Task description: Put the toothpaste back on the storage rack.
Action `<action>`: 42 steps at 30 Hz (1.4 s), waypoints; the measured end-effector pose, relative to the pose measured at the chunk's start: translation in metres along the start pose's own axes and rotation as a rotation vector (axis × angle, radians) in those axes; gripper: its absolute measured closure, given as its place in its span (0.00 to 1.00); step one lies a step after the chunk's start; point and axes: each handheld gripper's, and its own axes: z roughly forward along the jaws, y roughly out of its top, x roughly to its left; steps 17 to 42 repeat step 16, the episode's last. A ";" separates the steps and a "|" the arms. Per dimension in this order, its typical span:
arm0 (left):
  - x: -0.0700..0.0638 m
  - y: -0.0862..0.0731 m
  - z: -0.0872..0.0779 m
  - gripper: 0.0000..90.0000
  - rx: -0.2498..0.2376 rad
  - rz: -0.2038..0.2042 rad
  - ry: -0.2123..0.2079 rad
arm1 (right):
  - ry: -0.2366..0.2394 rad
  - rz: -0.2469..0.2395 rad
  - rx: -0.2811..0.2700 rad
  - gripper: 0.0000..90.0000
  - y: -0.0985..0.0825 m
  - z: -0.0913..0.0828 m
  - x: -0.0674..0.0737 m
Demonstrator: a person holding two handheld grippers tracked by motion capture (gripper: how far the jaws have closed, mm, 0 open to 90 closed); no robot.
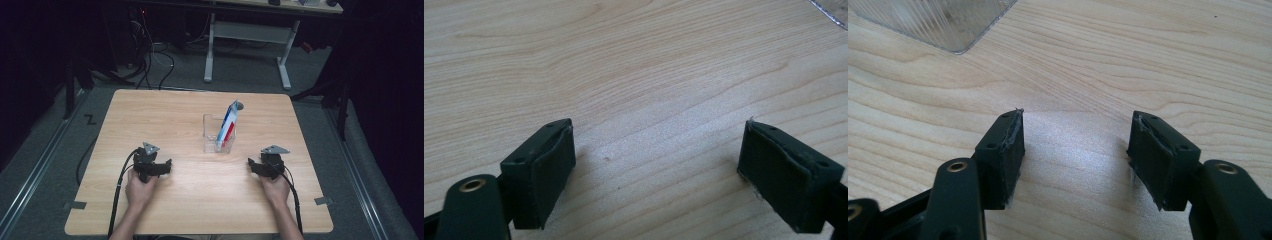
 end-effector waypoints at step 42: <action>0.000 0.000 0.000 0.17 0.000 0.000 0.000 | 0.001 -0.001 0.000 0.43 0.000 0.000 0.000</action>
